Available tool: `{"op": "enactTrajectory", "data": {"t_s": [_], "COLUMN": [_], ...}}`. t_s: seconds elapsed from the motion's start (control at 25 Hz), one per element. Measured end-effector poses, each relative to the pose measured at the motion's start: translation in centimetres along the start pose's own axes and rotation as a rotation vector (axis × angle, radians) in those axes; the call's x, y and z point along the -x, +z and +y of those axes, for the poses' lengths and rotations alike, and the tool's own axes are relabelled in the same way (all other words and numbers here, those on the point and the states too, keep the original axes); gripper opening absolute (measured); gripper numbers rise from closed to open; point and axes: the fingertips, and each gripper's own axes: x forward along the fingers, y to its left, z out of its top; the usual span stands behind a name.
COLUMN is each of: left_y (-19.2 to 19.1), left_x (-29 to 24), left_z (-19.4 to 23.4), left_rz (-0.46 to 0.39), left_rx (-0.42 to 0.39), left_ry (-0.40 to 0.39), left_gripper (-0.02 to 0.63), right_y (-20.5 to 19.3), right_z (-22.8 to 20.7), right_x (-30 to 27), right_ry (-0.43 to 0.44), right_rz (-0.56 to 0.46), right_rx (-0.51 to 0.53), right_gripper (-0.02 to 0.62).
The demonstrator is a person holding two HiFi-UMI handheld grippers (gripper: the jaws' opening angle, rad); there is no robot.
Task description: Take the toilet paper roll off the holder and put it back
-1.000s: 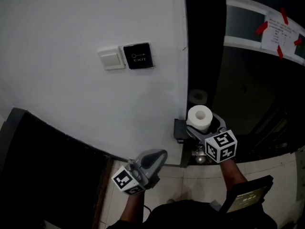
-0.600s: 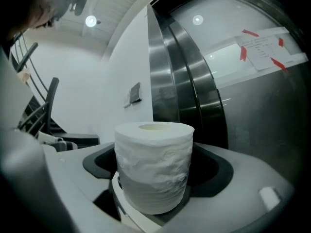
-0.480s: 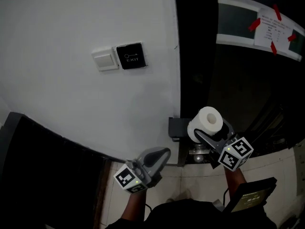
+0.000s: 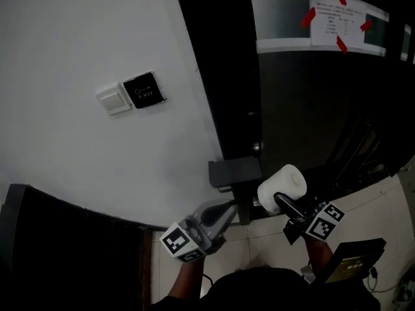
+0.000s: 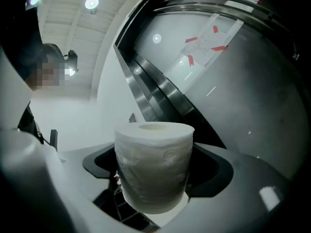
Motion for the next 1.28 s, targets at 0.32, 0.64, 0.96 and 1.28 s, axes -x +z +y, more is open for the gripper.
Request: {"op": "enactTrajectory", "data": {"t_s": [0.32,0.64,0.96,1.28], "left_y": [-0.2,0.1,0.4,-0.8], "left_x": [-0.7,0.1,0.6,0.7], "left_z": [-1.1,-1.2,-0.9,-0.4], "left_rz": [-0.001,-0.008,-0.023,-0.002], "left_rx": [0.008,-0.003,0.012,0.036], "left_ry": [-0.035,-0.008,0.001,0.027], "left_gripper": [-0.003,-0.003,-0.003,-0.003], "right_y": [0.0,-0.4,-0.8,-1.0], "right_z": [0.4,1.0,1.4,-1.7], "right_x": [1.1,0.8,0.4,1.2], "right_ry": [-0.003,0.006,0.011,-0.041], "right_rz": [-0.011,0.0,0.015,-0.014], "right_rx": [0.008,0.007,0.014,-0.054], "right_gripper": [0.434,0.434,0.434,0.434]}}
